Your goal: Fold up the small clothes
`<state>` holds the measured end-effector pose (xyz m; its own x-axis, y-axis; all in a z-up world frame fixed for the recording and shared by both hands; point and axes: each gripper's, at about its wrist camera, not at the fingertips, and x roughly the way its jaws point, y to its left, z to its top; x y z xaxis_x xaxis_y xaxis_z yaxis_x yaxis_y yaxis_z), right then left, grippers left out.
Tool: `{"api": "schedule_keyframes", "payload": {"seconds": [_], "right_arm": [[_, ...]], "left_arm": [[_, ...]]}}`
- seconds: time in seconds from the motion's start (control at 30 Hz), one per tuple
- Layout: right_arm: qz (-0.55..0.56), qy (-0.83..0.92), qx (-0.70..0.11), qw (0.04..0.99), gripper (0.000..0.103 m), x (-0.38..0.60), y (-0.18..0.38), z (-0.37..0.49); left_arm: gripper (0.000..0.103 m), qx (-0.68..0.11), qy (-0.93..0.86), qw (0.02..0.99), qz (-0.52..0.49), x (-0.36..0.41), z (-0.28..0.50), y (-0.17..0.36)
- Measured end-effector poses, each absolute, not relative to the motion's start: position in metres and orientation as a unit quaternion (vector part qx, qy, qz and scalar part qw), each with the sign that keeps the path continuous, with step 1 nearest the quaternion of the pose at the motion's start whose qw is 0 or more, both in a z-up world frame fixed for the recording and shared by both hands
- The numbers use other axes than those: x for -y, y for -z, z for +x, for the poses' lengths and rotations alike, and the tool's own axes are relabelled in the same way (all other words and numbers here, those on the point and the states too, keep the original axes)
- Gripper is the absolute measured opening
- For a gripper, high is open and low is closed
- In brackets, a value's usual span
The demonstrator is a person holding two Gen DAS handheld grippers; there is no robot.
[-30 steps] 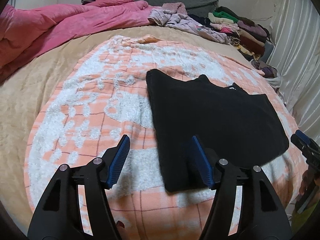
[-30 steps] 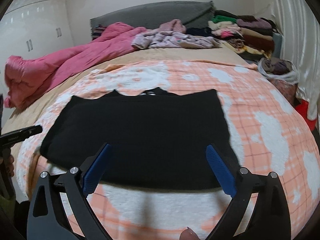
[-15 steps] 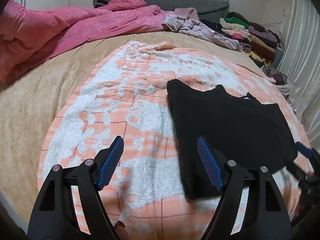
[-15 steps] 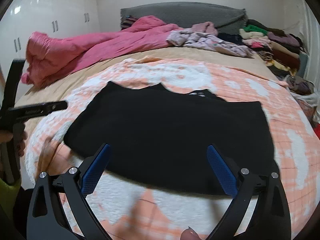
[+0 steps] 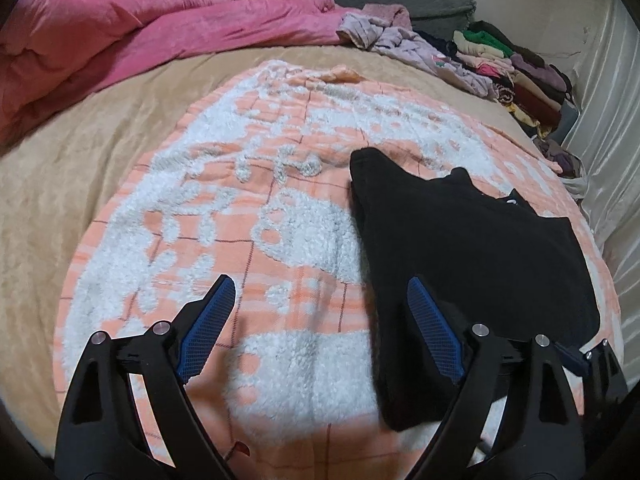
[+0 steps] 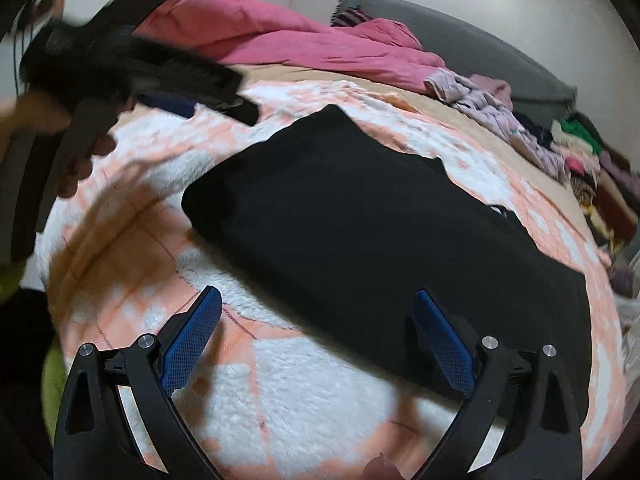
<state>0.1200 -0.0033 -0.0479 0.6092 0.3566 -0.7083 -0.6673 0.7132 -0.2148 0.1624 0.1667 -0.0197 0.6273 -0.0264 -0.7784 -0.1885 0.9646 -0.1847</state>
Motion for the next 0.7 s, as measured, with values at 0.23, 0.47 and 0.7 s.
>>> {"api": "schedule_keyframes", "payload": {"seconds": [0.23,0.47,0.7], "right_arm": [[-0.274,-0.284,-0.316,0.863,0.096,-0.019,0.068,0.125],[-0.285,-0.274,-0.302,0.867,0.087,-0.036,0.070,0.137],[-0.278,-0.265,-0.279,0.880,0.039,-0.032,0.063,0.143]], "left_arm": [[0.083,-0.444,-0.041,0.885,-0.132,-0.166,0.186,0.027],[0.084,-0.459,-0.031,0.880,-0.119,-0.160,0.213,0.029],[0.084,-0.481,-0.009,0.864,-0.150,-0.150,0.230,0.038]]}}
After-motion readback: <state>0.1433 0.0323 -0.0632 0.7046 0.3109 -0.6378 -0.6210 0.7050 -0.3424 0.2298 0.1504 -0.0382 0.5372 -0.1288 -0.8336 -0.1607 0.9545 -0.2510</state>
